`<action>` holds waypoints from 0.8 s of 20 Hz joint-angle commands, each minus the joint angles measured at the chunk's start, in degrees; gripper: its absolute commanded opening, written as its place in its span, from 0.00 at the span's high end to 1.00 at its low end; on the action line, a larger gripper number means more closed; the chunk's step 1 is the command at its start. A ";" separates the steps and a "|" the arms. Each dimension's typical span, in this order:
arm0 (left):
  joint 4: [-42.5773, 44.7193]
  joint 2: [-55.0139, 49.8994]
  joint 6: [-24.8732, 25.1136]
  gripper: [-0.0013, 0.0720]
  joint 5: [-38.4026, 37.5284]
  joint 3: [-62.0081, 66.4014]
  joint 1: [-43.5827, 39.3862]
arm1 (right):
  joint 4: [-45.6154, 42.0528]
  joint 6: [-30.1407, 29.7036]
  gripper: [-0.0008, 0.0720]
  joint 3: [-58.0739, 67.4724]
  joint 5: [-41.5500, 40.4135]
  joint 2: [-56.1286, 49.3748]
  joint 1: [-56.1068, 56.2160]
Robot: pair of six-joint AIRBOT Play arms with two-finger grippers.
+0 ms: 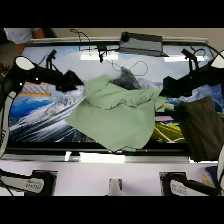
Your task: Fold the shirts.
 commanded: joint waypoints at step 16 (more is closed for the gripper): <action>-40.06 25.83 -5.11 0.07 43.65 -66.25 -33.14 | 0.35 -0.96 0.95 -0.02 -0.59 -0.44 0.04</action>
